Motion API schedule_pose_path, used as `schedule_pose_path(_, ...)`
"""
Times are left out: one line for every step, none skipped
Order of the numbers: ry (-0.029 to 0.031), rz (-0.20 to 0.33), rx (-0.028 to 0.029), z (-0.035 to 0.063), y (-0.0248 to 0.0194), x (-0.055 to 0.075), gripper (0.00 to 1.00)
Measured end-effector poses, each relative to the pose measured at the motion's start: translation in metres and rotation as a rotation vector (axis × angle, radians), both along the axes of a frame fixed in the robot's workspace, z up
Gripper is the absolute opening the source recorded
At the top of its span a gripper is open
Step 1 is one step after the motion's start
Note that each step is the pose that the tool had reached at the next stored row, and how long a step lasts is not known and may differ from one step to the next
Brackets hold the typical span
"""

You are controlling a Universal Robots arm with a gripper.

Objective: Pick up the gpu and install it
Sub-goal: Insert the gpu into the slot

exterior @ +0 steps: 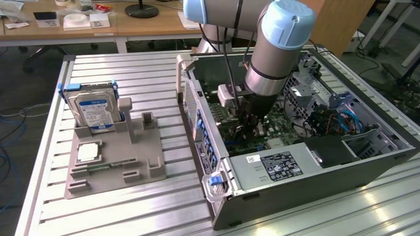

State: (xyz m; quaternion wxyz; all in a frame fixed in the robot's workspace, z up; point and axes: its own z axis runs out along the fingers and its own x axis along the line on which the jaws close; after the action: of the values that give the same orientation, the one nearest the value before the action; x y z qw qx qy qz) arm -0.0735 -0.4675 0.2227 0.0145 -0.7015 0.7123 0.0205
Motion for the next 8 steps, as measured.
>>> schedule_pose_path(-0.0001,0.0,-0.0001,-0.0002,0.0,-0.0003,0.28)
schedule_pose_path(-0.0002,0.0,0.0001,-0.0004,0.0001,-0.0008,0.28)
schedule_pose_path(-0.0001,0.0,0.0003,-0.0006,0.0001,-0.0011,0.28)
schedule_pose_path(-0.0001,0.0,0.0003,-0.0008,0.0001,-0.0012,0.28)
schedule_pose_path(-0.0001,0.0,0.0002,-0.0008,0.0001,-0.0013,0.28)
schedule_pose_path(0.0,0.0,0.0001,-0.0008,0.0001,-0.0013,0.28)
schedule_pose_path(0.0,0.0,0.0001,-0.0008,0.0001,-0.0013,0.28)
schedule_pose_path(-0.0001,0.0,0.0002,-0.0009,0.0001,-0.0014,0.28)
